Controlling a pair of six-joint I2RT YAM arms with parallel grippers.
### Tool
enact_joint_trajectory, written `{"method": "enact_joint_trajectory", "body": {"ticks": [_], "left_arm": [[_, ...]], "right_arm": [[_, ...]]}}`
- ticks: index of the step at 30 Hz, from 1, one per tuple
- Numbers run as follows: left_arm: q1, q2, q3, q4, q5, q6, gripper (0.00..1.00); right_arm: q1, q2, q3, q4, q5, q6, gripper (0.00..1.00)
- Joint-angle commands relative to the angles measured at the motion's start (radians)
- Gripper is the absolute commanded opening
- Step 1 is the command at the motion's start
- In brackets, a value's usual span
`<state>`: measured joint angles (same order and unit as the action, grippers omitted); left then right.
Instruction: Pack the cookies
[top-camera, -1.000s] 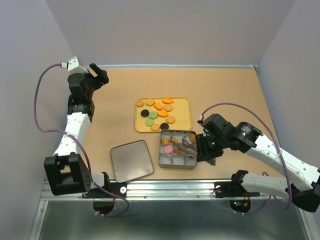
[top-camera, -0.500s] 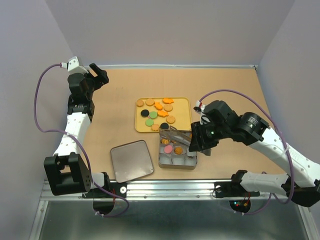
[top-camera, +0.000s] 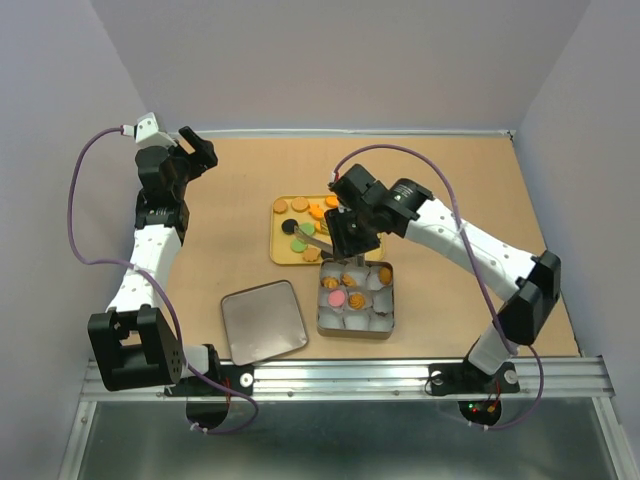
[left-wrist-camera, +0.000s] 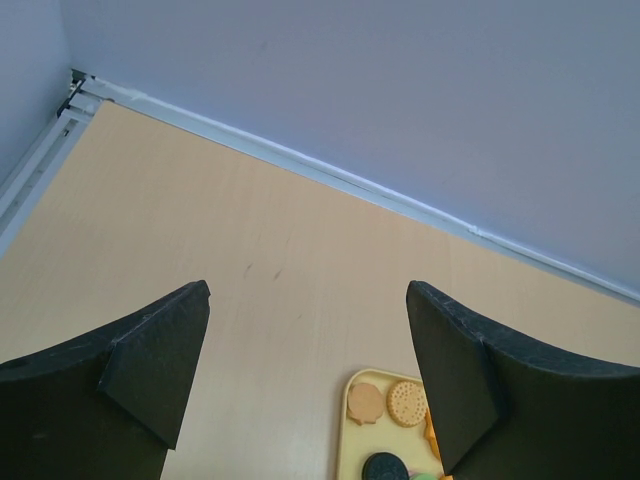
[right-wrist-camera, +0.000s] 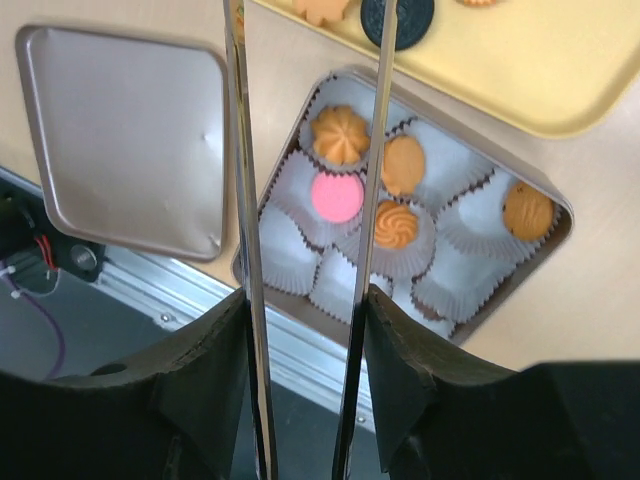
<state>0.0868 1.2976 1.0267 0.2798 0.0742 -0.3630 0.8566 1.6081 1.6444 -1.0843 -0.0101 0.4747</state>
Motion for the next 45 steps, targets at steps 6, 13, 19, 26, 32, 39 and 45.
{"method": "enact_joint_trajectory", "body": {"ticks": [6,13,19,26,32,39,45], "left_arm": [[0.004,-0.043,-0.007,0.042,0.006,0.015,0.91],[0.005,-0.037,-0.004,0.042,0.009,0.013,0.91],[0.005,-0.031,-0.004,0.041,0.009,0.015,0.91],[0.004,-0.021,-0.001,0.039,0.012,0.013,0.91],[0.005,-0.021,-0.002,0.038,0.010,0.015,0.91],[0.004,-0.021,0.001,0.041,0.013,0.013,0.91],[0.004,-0.017,0.003,0.039,0.022,0.010,0.91]], "right_arm": [[-0.065,0.140,0.101,0.090,0.081,-0.094,0.50],[-0.080,0.179,0.098,0.123,0.094,-0.117,0.50],[-0.108,0.202,0.094,0.133,0.090,-0.145,0.48],[-0.126,0.217,0.068,0.153,0.102,-0.166,0.47],[-0.137,0.223,0.052,0.153,0.094,-0.177,0.47],[-0.139,0.147,-0.026,0.153,0.067,-0.139,0.47],[-0.139,0.078,-0.092,0.153,0.048,-0.119,0.47]]}}
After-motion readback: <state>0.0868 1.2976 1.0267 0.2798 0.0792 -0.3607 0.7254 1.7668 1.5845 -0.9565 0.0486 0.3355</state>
